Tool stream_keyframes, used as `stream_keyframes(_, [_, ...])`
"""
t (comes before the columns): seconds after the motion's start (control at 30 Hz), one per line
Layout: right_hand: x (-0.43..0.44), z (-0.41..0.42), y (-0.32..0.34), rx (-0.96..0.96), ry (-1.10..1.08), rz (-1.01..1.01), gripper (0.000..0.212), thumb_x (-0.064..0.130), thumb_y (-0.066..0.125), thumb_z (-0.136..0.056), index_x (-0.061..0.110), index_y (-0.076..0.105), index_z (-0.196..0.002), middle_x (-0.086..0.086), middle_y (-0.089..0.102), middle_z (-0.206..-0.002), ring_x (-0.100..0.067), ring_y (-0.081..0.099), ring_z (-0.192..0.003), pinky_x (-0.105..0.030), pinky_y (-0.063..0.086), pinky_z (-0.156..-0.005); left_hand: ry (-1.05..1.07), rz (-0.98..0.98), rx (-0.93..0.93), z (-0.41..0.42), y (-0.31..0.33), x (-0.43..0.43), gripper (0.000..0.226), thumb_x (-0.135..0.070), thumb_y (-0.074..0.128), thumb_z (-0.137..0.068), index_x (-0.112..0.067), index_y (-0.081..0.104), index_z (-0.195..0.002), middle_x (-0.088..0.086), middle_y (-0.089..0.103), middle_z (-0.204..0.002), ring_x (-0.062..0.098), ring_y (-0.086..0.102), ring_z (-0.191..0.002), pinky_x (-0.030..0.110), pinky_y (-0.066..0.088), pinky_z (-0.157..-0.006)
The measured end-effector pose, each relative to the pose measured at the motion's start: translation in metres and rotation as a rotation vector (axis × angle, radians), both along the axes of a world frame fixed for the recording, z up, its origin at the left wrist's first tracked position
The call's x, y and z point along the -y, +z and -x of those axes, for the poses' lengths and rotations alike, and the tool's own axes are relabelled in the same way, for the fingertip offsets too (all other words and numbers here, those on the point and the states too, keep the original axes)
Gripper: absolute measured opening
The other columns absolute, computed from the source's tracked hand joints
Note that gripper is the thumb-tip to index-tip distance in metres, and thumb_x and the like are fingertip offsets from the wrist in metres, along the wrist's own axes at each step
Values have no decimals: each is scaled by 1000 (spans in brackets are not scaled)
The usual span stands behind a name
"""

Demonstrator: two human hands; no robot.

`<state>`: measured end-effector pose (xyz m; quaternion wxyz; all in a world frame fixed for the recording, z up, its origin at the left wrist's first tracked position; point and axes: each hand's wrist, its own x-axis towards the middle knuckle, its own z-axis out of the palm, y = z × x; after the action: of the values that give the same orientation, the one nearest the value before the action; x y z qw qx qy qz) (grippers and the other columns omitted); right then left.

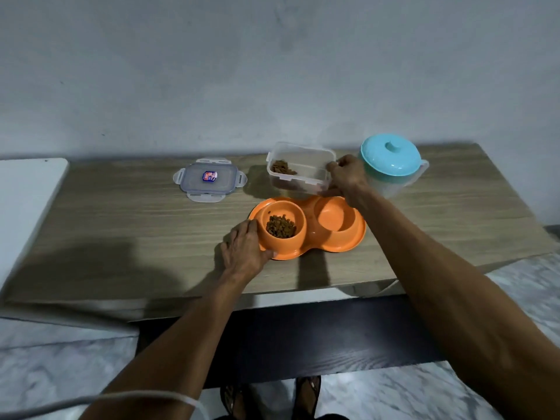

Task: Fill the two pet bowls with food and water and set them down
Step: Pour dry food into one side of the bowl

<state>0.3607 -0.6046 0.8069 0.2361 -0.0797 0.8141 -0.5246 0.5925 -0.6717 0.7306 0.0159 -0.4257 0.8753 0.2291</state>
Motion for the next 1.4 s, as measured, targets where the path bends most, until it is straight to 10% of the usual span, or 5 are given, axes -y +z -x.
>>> stream_keyframes(0.17, [42,8,-13,-74,30,-80,11,18,64,-87,14,58,-80,-17,65,-94,-35,70,-68,-45,60,-49,18,1,8,1,-2,0,91,-48,76,-74,-26,29,-149,-4,32,-155,23,29,-143,51,27,-112])
stream_keyframes(0.47, [74,15,-49,-108,76,-189,26,23,65,-87,7,68,-107,-16,67,-112,-34,65,-102,-44,57,-89,5,24,8,-2,-7,0,97,-52,75,-74,-25,24,-151,-3,28,-157,23,27,-145,52,24,-114])
stream_keyframes(1.4, [-33,30,73,-592,-97,-136,27,18,49,-89,1,69,-92,-15,72,-94,-28,55,-86,-28,36,-71,-287,156,-37,60,31,-33,93,-60,59,-78,-15,24,-151,7,29,-156,26,25,-144,51,23,-112])
